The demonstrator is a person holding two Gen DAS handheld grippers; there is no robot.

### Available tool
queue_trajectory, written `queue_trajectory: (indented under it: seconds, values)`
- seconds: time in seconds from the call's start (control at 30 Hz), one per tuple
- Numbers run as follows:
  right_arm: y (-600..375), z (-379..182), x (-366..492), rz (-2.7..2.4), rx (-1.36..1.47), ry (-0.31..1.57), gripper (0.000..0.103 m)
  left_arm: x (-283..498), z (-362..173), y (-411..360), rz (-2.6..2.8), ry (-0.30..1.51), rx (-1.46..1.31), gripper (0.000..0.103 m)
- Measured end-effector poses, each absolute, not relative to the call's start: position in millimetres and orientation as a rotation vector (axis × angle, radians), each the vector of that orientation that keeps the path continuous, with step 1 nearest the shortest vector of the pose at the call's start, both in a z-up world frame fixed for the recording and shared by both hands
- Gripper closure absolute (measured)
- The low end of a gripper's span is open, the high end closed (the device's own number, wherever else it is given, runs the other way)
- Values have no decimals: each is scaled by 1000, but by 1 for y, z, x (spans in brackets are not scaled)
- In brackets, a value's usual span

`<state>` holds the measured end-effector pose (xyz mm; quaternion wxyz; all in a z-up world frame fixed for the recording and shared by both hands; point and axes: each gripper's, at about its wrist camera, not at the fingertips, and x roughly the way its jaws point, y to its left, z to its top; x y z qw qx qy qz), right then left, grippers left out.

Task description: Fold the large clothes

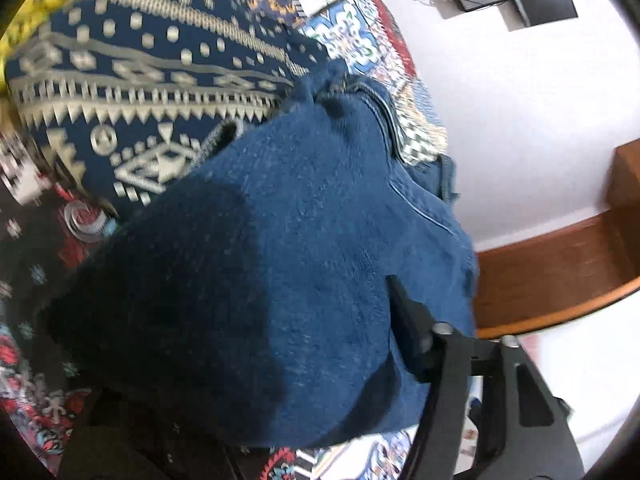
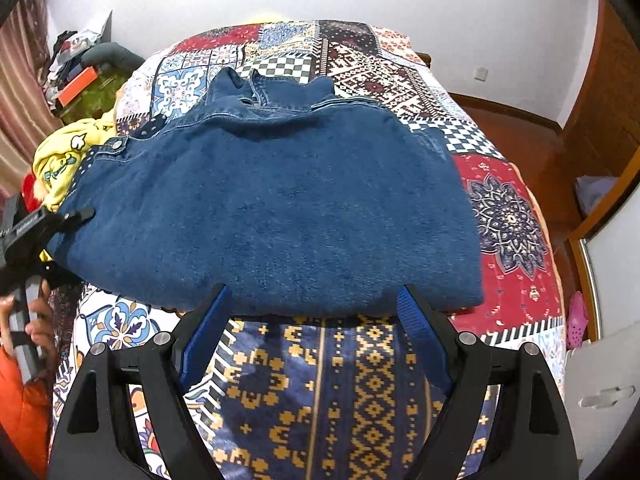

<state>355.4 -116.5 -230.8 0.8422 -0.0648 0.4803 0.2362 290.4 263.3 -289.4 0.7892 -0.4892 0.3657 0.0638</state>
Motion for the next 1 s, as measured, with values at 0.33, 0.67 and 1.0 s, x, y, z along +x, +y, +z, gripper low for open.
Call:
queue_trajectory:
  seconds: [0.33, 0.67, 1.0]
  values:
    - [-111, -204, 335, 575, -163, 982, 21, 262, -162, 220, 240, 567, -681, 84]
    - [-55, -178, 328, 735, -135, 928, 19, 205, -97, 243, 240, 430, -554, 84]
    - [49, -229, 346, 896, -128, 1132, 19, 192, -184, 294, 322, 595, -683, 84]
